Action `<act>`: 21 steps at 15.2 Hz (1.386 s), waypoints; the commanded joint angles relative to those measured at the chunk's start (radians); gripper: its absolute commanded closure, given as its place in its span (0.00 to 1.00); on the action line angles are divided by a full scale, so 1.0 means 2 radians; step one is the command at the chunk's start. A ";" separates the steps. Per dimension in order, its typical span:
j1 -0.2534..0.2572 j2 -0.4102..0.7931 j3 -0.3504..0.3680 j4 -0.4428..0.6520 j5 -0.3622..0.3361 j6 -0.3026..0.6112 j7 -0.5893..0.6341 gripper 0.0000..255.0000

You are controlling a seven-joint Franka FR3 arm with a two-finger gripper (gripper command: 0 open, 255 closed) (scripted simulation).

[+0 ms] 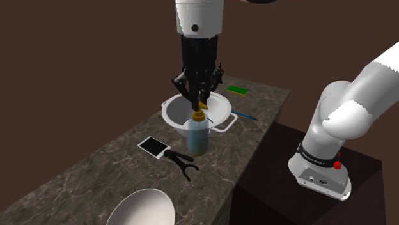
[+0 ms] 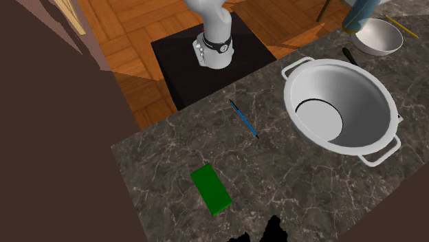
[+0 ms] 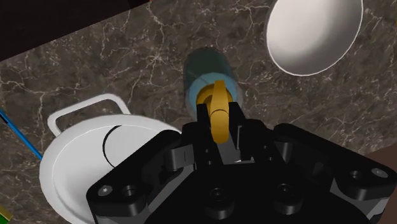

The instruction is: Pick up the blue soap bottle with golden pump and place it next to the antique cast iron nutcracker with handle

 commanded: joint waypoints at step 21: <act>0.006 0.017 0.033 -0.132 0.016 0.149 -0.005 1.00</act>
